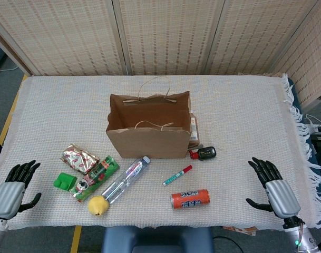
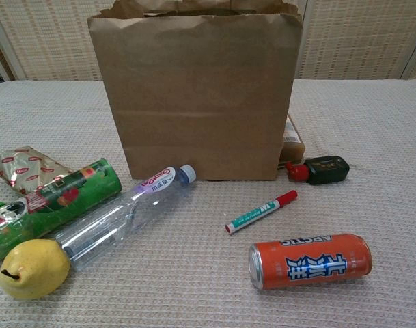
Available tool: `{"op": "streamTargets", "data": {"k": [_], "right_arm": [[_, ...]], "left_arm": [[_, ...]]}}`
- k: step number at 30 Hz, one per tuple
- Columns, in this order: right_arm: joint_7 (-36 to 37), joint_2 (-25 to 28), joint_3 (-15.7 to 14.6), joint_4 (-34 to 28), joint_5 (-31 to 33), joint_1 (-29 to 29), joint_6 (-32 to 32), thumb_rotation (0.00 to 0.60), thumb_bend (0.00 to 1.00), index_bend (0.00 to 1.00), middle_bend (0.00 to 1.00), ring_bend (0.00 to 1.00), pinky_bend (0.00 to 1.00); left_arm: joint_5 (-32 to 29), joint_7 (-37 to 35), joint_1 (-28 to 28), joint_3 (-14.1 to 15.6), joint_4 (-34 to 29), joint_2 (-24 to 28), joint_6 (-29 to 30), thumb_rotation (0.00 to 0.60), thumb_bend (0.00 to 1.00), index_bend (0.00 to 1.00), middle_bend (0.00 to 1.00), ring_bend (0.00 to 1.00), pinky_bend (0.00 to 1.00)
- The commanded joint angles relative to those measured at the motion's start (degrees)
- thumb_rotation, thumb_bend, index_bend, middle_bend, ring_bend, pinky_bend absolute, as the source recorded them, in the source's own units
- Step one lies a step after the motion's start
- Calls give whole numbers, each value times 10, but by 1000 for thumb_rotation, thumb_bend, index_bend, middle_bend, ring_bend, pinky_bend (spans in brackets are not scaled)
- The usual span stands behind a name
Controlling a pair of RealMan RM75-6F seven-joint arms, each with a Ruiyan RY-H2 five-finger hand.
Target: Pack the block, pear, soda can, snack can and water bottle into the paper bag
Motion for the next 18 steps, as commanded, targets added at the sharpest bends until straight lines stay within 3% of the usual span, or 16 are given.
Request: {"op": "streamTargets", "data": {"k": [1, 8, 18], "right_arm": [[2, 0, 0, 0, -1, 0, 0, 600, 32, 0, 0, 0, 0], [7, 3, -1, -2, -3, 1, 1, 600, 31, 0, 0, 0, 0], [11, 10, -6, -12, 2, 4, -13, 600, 31, 0, 0, 0, 0]], "left_arm": [[0, 0, 0, 0, 0, 0, -1, 600, 338, 0, 0, 0, 30], [5, 0, -3, 6, -1, 4, -9, 600, 337, 0, 0, 0, 30], [36, -20, -38, 35, 5, 24, -85, 600, 338, 0, 0, 0, 92]]}}
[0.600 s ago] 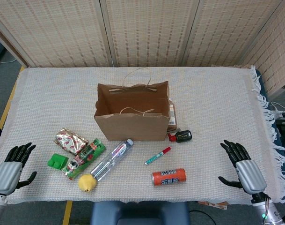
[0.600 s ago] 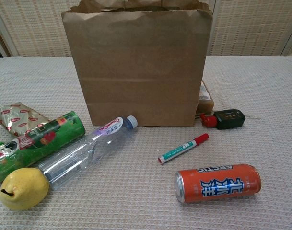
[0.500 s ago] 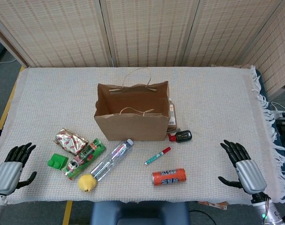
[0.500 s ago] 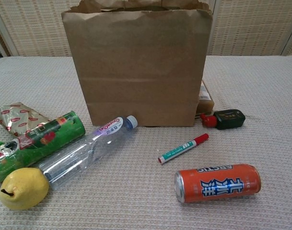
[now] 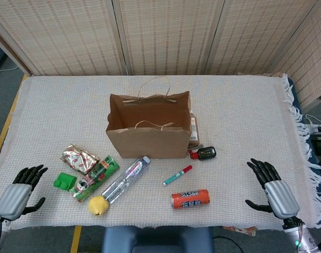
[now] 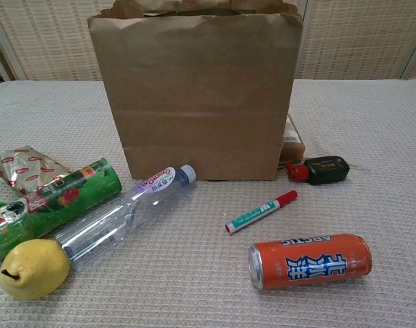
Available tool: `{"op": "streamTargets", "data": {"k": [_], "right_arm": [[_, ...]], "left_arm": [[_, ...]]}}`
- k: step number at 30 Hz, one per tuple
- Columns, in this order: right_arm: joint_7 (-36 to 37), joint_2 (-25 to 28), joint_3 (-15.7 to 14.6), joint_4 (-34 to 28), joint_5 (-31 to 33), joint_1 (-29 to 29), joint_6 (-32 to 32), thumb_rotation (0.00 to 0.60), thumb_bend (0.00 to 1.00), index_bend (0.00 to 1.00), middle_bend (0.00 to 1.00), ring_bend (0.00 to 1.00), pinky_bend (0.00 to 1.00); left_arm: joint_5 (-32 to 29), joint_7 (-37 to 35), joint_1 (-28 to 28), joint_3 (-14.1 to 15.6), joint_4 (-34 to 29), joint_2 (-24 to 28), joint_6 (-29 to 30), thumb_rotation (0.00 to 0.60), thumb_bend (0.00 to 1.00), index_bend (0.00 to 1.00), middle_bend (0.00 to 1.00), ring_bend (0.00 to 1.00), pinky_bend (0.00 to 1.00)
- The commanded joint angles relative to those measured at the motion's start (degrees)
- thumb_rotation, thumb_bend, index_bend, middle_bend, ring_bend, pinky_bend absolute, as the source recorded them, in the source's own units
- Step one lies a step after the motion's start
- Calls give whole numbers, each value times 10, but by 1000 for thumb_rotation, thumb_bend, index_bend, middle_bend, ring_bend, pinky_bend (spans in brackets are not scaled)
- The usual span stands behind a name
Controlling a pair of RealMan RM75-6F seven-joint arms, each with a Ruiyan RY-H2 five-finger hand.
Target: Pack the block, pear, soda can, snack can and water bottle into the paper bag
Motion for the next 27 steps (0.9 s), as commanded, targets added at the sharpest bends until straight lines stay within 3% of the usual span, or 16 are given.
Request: {"op": "streamTargets", "data": {"k": [1, 11, 27], "right_arm": [[4, 3, 0, -6, 1, 2, -3, 600, 31, 0, 0, 0, 0], [16, 12, -5, -18, 4, 4, -14, 600, 32, 0, 0, 0, 0], [35, 10, -4, -14, -7, 3, -1, 600, 32, 0, 0, 0, 0]], "left_arm": [[22, -19, -31, 22, -4, 14, -66, 600, 339, 0, 0, 0, 93], [52, 8, -98, 31, 25, 3, -158, 600, 339, 0, 0, 0, 86], [18, 41, -149, 15, 69, -43, -219, 600, 339, 0, 0, 0, 82]]}}
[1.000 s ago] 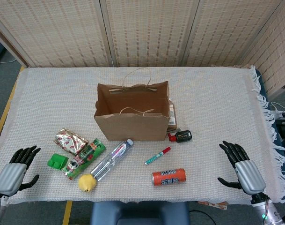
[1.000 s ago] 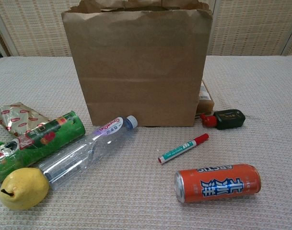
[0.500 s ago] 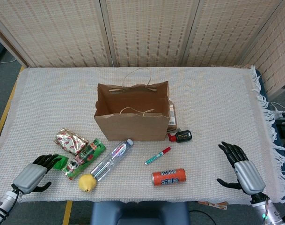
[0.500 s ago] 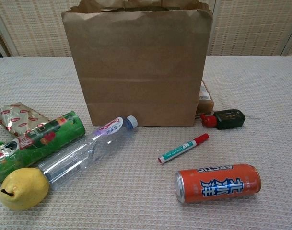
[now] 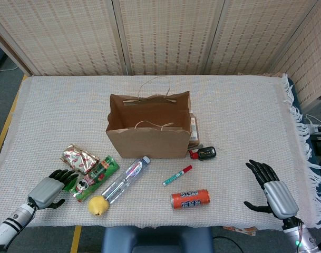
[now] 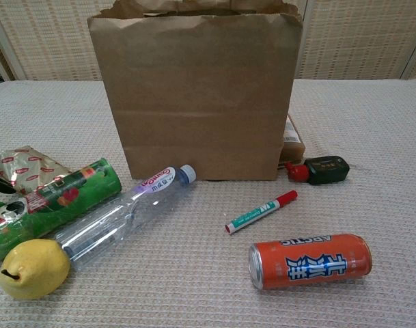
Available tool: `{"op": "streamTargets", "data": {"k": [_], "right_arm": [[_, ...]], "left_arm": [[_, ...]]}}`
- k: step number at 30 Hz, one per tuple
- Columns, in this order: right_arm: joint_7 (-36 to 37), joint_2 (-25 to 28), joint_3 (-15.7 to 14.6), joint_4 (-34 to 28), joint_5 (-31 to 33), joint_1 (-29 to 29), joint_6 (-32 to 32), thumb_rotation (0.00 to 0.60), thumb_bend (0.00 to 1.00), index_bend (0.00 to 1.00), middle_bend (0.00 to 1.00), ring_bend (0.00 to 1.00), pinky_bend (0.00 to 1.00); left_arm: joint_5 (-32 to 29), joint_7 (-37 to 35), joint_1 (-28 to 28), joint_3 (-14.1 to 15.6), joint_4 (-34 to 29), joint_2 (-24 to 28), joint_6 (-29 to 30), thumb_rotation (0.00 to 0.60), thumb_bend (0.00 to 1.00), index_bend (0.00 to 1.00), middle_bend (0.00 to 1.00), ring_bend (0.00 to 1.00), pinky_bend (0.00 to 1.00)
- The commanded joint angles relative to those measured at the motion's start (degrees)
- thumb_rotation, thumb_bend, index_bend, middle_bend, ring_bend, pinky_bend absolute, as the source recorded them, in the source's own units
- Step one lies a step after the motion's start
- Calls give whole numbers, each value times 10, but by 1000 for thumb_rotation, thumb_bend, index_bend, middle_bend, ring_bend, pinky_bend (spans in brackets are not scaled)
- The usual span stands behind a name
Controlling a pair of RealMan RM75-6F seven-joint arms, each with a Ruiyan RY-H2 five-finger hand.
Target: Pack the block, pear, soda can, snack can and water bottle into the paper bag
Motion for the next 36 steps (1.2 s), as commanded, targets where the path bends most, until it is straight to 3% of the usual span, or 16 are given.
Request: {"op": "streamTargets", "data": {"k": [1, 8, 14, 16, 19, 22, 27, 36], "right_arm": [[13, -5, 1, 8, -10, -3, 13, 600, 32, 0, 0, 0, 0], [31, -8, 0, 20, -20, -4, 24, 600, 32, 0, 0, 0, 0], [34, -7, -1, 20, -20, -3, 24, 600, 31, 0, 0, 0, 0], [34, -8, -1, 19, -21, -3, 24, 600, 31, 0, 0, 0, 0], [34, -7, -1, 19, -20, -4, 26, 600, 31, 0, 0, 0, 0], [37, -6, -1, 19, -20, -4, 26, 600, 31, 0, 0, 0, 0], [38, -5, -2, 19, -21, -4, 26, 600, 32, 0, 0, 0, 0], [41, -4, -3, 19, -22, -4, 26, 600, 32, 0, 0, 0, 0]], "left_arm": [[-7, 7, -10, -2, 9, -5, -13, 600, 341, 0, 0, 0, 83], [-40, 25, -25, 5, 32, -6, -59, 600, 350, 0, 0, 0, 91], [-64, 30, -24, 3, 52, -12, -63, 600, 365, 26, 0, 8, 134], [-66, 27, -22, 3, 57, -16, -58, 600, 434, 187, 79, 110, 287], [-58, 19, -18, 5, 62, -21, -41, 600, 551, 472, 367, 374, 566], [-44, 7, -13, 6, 68, -28, -19, 600, 619, 622, 576, 570, 737], [-41, -13, -8, 3, 72, -33, 2, 600, 661, 721, 691, 671, 796], [-51, -16, -1, -2, 78, -36, 22, 600, 677, 758, 744, 716, 821]]}}
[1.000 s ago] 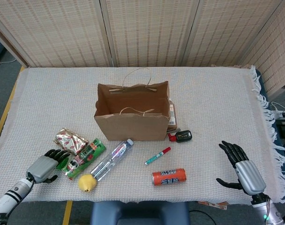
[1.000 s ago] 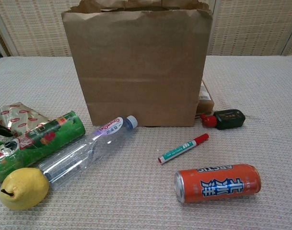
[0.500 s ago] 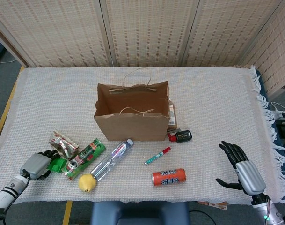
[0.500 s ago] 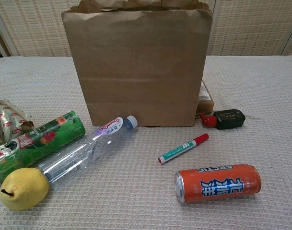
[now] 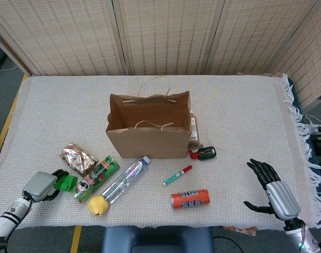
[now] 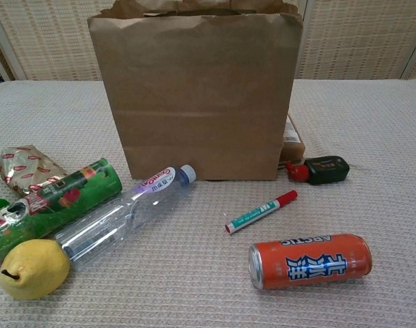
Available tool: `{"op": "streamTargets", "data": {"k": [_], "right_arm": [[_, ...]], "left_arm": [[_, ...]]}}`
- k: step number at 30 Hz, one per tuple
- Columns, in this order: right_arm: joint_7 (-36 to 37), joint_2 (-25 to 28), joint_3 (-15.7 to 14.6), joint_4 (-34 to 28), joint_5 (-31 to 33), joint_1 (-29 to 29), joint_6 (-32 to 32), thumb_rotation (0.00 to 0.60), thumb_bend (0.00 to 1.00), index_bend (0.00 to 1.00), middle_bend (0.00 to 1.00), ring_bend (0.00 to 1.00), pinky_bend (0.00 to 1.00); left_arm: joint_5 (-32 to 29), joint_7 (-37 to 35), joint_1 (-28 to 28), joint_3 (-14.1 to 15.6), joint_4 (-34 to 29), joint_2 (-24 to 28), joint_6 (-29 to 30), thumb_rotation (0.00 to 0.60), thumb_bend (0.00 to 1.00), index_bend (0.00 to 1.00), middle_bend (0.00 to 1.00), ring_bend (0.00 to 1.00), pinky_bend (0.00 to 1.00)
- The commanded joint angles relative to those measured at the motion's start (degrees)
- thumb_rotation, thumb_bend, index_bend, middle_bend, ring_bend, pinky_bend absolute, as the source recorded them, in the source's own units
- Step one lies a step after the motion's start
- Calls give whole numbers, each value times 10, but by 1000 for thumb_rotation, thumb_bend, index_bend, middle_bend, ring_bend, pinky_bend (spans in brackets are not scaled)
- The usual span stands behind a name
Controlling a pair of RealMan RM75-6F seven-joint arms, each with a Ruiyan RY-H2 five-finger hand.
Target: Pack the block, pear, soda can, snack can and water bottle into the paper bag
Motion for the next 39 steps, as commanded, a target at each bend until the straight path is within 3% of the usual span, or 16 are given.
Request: {"op": "streamTargets", "data": {"k": [1, 7, 10, 15, 19, 21, 24, 29, 34, 39], "right_arm": [[0, 0, 0, -1, 0, 0, 0, 600, 32, 0, 0, 0, 0], [0, 1, 0, -2, 2, 0, 0, 600, 31, 0, 0, 0, 0], [0, 1, 1, -2, 2, 0, 1, 600, 31, 0, 0, 0, 0], [5, 1, 2, -3, 2, 0, 2, 600, 31, 0, 0, 0, 0], [4, 0, 3, -7, 1, 3, 0, 600, 32, 0, 0, 0, 0], [0, 0, 4, -9, 1, 3, 0, 600, 31, 0, 0, 0, 0], [-4, -1, 4, -14, 2, 5, -4, 600, 32, 0, 0, 0, 0], [-3, 0, 3, -13, 5, 5, -6, 600, 32, 0, 0, 0, 0], [8, 4, 1, -8, 7, 4, -8, 600, 31, 0, 0, 0, 0], [17, 7, 0, -9, 8, 7, -13, 600, 32, 0, 0, 0, 0]], "left_arm": [[-6, 0, 3, -7, 3, -3, 12, 600, 677, 759, 748, 720, 822], [-41, -9, 7, -40, 4, 1, 40, 600, 678, 759, 758, 729, 825], [-91, -9, 20, -84, 5, -7, 86, 600, 678, 760, 759, 728, 825], [-241, -53, 37, -218, -32, -38, 180, 600, 677, 760, 758, 729, 823], [-355, -106, 22, -331, -103, -30, 188, 600, 681, 759, 758, 729, 817], [-399, -114, 6, -376, -142, -16, 177, 600, 687, 759, 758, 729, 816], [-429, -93, -27, -411, -179, -5, 163, 600, 691, 759, 758, 729, 813], [-443, -36, -92, -426, -231, -16, 151, 600, 690, 759, 758, 729, 810], [-448, 42, -167, -411, -262, -55, 148, 600, 692, 759, 757, 729, 807], [-450, 112, -240, -389, -247, -110, 150, 600, 688, 759, 757, 728, 807]]}}
